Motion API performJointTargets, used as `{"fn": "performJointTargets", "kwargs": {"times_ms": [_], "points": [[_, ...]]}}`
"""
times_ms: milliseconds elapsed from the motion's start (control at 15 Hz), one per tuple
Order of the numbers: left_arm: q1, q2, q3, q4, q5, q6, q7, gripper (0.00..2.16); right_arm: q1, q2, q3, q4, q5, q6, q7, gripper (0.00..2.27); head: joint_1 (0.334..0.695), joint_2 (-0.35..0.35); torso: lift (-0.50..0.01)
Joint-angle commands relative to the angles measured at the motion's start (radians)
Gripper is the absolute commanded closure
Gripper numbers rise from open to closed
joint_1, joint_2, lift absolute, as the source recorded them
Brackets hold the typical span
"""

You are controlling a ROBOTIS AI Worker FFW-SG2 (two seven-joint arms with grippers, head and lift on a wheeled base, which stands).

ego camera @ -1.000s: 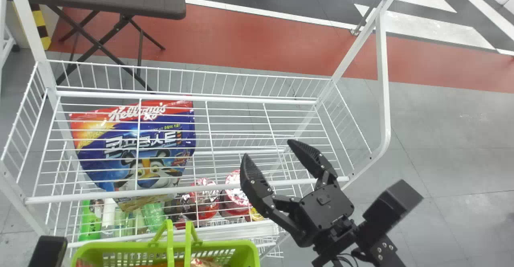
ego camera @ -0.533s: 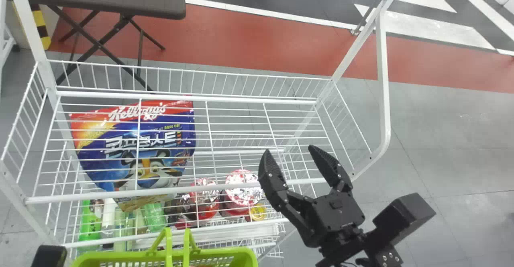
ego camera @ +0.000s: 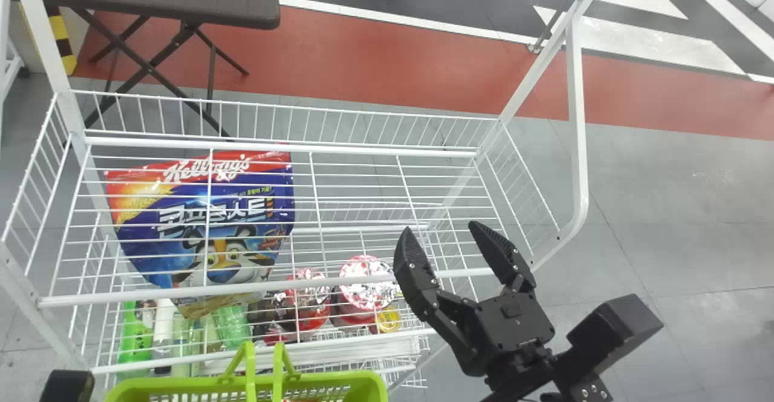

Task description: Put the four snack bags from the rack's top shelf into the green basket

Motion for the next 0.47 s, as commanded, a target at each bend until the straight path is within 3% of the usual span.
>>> {"fn": "performJointTargets", "kwargs": {"times_ms": [0, 400], "points": [[0.001, 0.0, 0.003, -0.001, 0.0, 0.001, 0.003, 2.15, -0.003, -0.002, 0.0, 0.005, 0.0, 0.0, 0.0, 0.06, 0.695, -0.35, 0.0], [-0.002, -0.003, 0.0, -0.004, 0.0, 0.001, 0.015, 2.15, -0.016, -0.003, -0.002, 0.021, -0.001, 0.0, 0.0, 0.07, 0.695, -0.35, 0.0]]}}
